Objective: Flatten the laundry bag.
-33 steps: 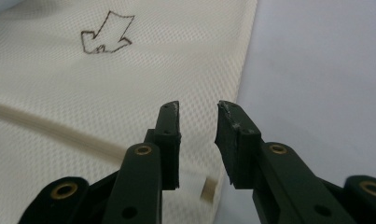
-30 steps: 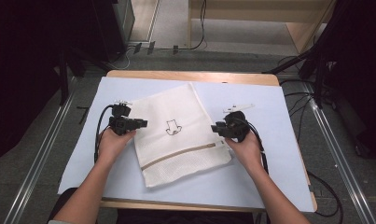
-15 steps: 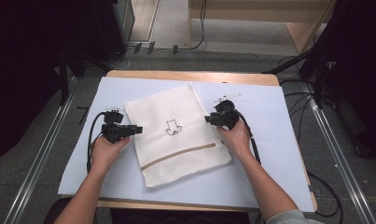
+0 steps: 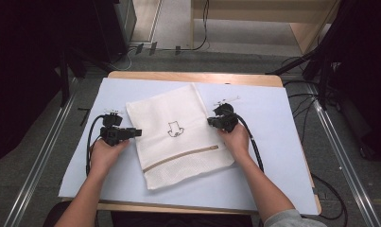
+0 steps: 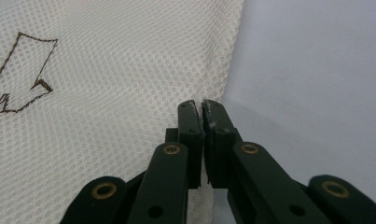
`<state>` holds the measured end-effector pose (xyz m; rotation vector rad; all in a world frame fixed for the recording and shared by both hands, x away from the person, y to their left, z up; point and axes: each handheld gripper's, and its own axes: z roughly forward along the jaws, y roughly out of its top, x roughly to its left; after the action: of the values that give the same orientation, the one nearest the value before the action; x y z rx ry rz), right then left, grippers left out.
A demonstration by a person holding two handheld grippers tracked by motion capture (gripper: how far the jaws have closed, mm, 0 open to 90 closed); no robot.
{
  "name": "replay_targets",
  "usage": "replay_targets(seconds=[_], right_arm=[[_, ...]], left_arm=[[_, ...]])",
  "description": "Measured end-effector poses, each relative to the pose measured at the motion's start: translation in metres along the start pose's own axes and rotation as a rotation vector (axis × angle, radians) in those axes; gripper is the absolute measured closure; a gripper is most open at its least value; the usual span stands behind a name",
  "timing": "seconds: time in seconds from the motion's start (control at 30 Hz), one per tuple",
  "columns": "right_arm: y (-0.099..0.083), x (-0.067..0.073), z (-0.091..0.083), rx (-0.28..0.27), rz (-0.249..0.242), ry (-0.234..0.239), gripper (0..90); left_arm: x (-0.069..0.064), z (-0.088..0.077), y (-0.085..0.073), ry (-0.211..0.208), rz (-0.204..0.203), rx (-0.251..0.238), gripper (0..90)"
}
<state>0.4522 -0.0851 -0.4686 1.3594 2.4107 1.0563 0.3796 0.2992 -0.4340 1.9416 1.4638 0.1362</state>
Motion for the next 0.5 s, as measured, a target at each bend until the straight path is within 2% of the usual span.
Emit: replay_targets(seconds=[0.13,0.27,0.5], right_arm=[[0.0,0.0,-0.002,0.003,-0.004,0.0,89.4],[-0.002,-0.006,-0.007,-0.001,0.024,-0.02,89.4],[-0.016,-0.025,-0.021,-0.018,0.089,-0.066,89.2]], left_arm=[[0.0,0.002,0.002,-0.005,0.005,0.002,64.0],[-0.003,0.006,0.003,-0.001,0.022,0.015,64.1],[-0.009,0.016,0.009,-0.022,0.039,0.023,64.3]])
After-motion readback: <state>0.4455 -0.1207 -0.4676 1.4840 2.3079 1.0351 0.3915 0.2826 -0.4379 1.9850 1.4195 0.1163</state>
